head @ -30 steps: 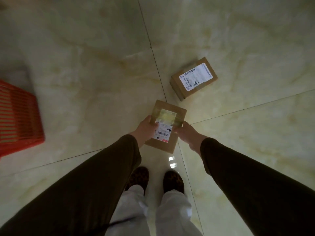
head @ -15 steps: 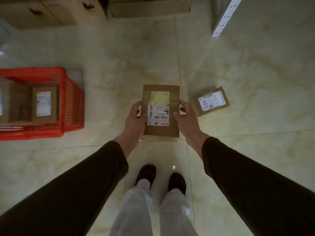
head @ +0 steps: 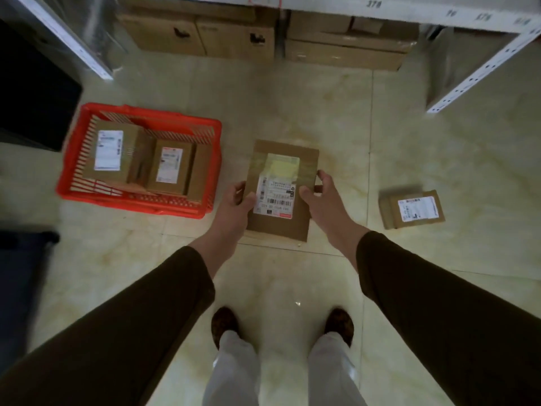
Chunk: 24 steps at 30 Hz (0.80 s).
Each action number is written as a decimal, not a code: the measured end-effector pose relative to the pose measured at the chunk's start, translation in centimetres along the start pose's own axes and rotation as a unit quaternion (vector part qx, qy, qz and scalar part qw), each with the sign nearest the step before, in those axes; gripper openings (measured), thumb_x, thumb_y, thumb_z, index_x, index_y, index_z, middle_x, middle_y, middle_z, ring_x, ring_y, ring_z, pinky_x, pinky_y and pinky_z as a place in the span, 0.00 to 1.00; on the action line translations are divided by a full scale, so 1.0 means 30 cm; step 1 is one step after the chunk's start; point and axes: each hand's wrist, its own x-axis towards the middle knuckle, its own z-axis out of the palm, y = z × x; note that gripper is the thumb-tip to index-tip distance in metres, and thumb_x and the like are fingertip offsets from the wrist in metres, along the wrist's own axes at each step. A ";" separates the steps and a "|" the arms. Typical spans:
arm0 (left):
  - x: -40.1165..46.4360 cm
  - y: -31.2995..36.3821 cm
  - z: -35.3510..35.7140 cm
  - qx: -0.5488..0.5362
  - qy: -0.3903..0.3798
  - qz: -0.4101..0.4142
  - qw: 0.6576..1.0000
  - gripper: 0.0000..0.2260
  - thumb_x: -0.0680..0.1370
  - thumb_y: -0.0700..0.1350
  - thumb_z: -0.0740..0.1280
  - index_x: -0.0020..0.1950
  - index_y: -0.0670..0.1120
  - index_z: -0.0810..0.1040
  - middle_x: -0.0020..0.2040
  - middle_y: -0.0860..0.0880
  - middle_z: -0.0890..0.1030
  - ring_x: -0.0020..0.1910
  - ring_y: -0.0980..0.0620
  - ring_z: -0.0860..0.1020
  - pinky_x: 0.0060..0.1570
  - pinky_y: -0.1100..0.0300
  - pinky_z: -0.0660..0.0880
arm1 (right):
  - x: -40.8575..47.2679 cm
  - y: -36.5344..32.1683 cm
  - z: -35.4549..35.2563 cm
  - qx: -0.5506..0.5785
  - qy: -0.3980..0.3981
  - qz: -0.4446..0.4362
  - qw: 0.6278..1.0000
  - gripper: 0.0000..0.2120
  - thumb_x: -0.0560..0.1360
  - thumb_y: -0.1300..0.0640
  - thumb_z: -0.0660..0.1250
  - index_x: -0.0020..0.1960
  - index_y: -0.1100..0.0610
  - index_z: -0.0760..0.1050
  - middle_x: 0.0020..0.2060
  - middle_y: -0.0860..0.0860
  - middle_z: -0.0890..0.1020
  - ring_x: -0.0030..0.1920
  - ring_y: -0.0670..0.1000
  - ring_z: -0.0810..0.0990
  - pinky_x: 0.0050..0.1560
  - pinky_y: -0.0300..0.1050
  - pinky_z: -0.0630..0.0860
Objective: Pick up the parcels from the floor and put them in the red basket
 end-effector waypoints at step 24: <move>0.271 0.165 -0.831 -0.027 0.026 -0.062 0.997 0.11 0.83 0.41 0.61 0.65 0.48 0.72 0.58 0.49 0.82 0.51 0.52 0.80 0.41 0.61 0.73 | 0.176 -0.340 0.757 0.034 -0.101 0.036 0.994 0.41 0.79 0.58 0.71 0.79 0.41 0.48 0.52 0.33 0.72 0.56 0.58 0.83 0.49 0.69 0.83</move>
